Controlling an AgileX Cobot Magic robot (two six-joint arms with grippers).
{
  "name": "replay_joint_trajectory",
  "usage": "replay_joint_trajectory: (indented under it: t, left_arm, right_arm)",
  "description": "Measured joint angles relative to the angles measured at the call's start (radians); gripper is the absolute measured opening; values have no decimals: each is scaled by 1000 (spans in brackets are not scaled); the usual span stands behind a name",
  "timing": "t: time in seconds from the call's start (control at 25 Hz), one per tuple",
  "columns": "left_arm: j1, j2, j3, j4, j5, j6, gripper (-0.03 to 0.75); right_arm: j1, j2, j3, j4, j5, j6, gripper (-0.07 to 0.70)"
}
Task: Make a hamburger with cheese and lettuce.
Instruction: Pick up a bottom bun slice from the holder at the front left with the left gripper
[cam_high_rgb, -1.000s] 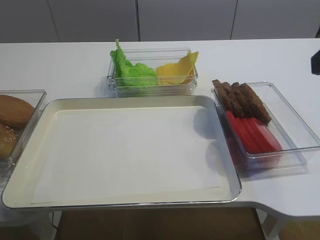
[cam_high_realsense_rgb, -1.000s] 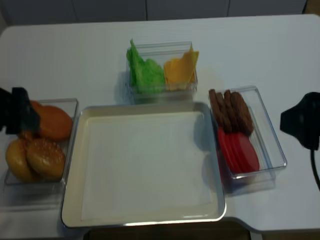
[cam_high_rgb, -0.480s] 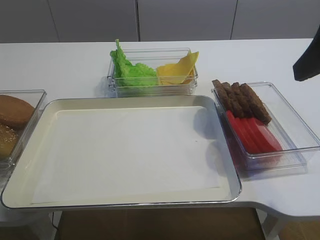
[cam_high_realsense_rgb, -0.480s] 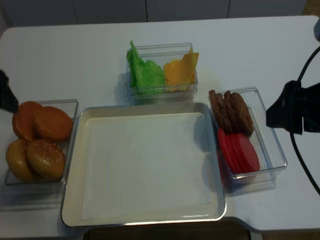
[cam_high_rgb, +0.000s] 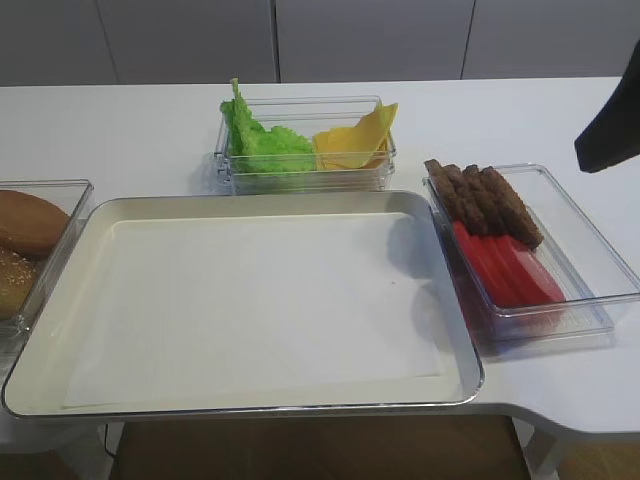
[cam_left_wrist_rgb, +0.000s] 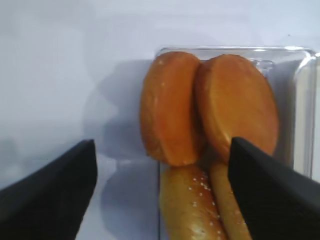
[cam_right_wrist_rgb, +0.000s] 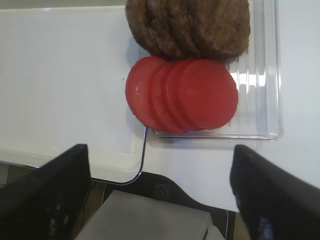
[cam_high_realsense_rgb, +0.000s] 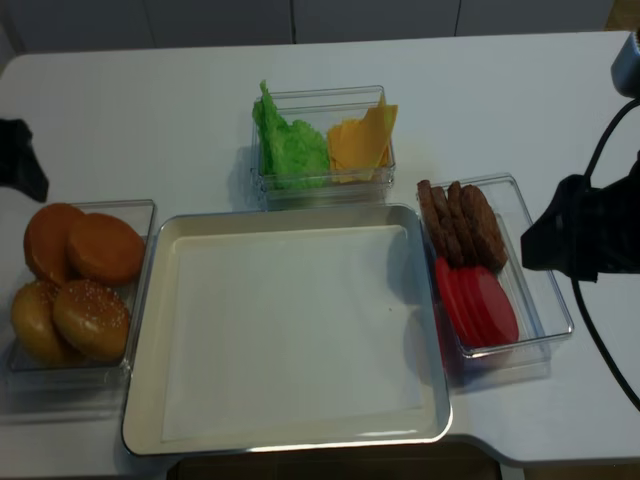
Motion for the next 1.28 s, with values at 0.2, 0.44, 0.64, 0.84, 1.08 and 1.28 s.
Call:
replay_joint_trajectory:
  t: [0.2,0.44,0.64,0.84,1.08,1.28]
  left_arm:
    - [111,31,-6,-122,-6,62,610]
    - [120,42,-10,-196,-8,110,610]
    - [120,91,-10,-196,-8,117,610]
    - [116,95,-10,-196,-9,120,610]
    - [86,103,-10,-196,-9,136,610]
    - [75,146,-13,-188,-11,138,610]
  right_arm:
    - [1,0,0,32,2,-20,695]
    - [1,5,0,35,2,-25,691]
    - [1,5,0,37,2,-26,688]
    - [1,5,0,39,-1,-26,680]
    - [1,6,0,41,-1,-25,669]
    - [1,6,0,41,-1,-25,667]
